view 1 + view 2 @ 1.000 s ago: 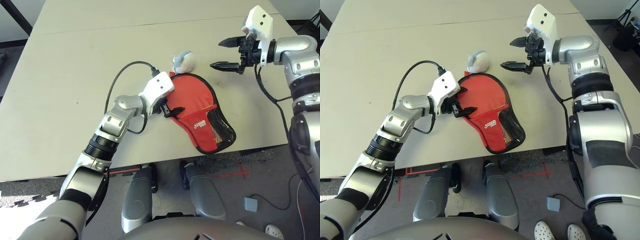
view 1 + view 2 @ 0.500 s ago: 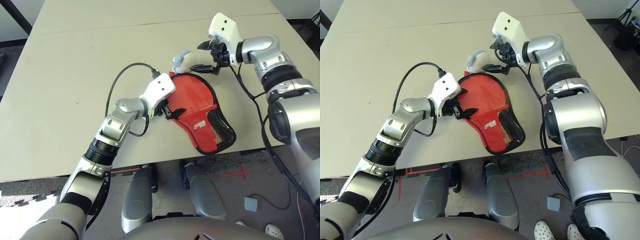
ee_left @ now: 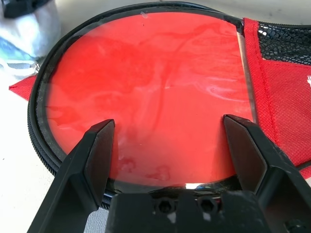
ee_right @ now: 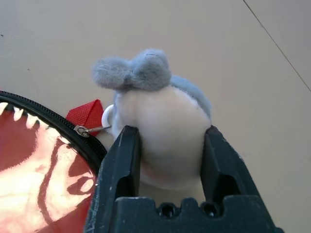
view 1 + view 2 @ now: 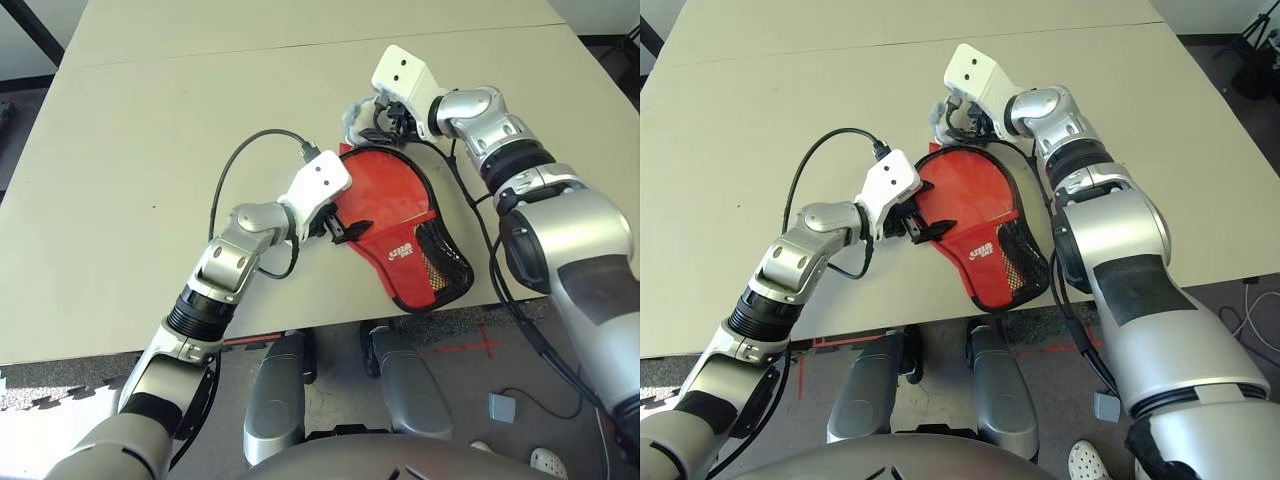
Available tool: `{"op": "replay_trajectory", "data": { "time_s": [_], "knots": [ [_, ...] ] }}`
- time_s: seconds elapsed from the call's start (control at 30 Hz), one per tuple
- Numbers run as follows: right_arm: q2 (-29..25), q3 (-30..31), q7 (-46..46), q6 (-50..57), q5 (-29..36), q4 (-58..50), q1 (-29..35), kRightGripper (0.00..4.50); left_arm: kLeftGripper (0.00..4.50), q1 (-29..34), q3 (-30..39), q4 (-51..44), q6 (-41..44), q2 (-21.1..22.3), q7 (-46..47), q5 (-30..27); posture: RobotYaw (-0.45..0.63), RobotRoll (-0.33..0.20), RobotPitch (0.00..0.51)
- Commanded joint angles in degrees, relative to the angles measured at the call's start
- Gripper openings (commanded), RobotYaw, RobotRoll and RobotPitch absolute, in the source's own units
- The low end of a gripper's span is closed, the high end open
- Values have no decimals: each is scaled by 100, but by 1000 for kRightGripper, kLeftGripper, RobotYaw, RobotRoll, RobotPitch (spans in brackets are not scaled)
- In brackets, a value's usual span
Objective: Store the ping-pong paddle in its case and zip it.
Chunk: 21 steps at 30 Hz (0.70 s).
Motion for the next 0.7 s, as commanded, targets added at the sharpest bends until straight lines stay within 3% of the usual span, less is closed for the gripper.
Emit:
{"op": "replay_trajectory", "data": {
  "time_s": [0.03, 0.13, 0.17, 0.7],
  "knots": [
    [-125, -15, -23, 5, -72, 94, 35, 957, 4500, 258, -325, 234, 286, 34, -3, 75, 132, 0, 296],
    [-321, -25, -3, -24, -101, 83, 86, 117, 4500, 214, -357, 291, 284, 15, -27, 71, 121, 0, 297],
    [-396, -24, 2, -32, -112, 79, 97, 18, 4500, 201, -372, 309, 283, 13, -39, 71, 119, 0, 296],
    [-1768, 116, 799, -276, -347, -19, 365, 18, 4500, -18, -556, 302, 343, 29, -157, 46, 61, 0, 283]
  ]
}}
